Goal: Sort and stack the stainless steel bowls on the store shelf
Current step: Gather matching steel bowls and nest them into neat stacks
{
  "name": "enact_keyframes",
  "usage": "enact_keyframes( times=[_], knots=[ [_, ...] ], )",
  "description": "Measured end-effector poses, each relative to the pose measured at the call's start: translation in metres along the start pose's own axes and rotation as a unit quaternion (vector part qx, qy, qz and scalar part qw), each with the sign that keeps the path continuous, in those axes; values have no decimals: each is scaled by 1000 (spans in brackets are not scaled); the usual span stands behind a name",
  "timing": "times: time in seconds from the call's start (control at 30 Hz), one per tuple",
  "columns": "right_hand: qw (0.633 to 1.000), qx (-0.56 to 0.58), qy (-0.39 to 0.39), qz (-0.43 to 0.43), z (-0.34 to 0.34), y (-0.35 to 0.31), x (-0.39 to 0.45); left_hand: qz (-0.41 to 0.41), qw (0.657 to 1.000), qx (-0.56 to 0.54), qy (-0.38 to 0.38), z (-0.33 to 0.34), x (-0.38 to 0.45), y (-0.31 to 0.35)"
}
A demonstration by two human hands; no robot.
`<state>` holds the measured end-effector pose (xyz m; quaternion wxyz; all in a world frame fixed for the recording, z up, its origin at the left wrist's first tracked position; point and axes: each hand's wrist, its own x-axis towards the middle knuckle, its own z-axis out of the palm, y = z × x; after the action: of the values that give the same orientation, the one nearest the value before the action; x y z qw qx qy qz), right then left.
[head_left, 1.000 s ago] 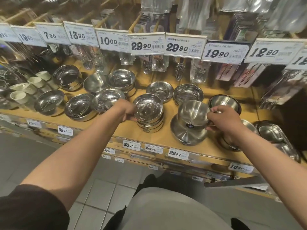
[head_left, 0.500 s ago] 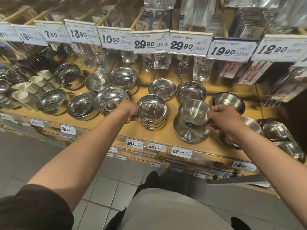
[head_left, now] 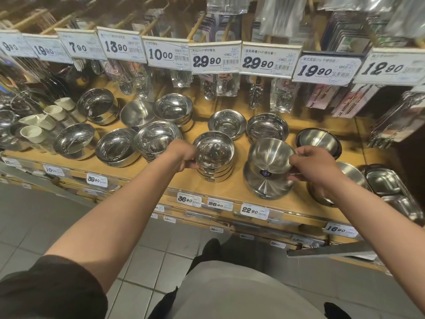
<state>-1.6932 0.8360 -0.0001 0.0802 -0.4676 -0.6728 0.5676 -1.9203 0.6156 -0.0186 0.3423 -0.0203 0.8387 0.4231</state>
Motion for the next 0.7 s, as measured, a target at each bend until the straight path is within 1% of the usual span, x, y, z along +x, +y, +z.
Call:
enact_keyframes(
  times=[0.27, 0.37, 0.57, 0.7],
  knots=[
    [1000, 11, -5, -7, -4, 4, 1, 7, 1000, 4, -21, -3, -5, 7],
    [1000, 9, -2, -6, -5, 6, 1, -6, 1000, 9, -16, -2, -7, 6],
    [1000, 1, 0, -10, -6, 6, 0, -7, 1000, 4, -17, -1, -12, 6],
    [1000, 8, -3, -6, -8, 5, -1, 1, 999, 29, -12, -2, -19, 6]
  ],
)
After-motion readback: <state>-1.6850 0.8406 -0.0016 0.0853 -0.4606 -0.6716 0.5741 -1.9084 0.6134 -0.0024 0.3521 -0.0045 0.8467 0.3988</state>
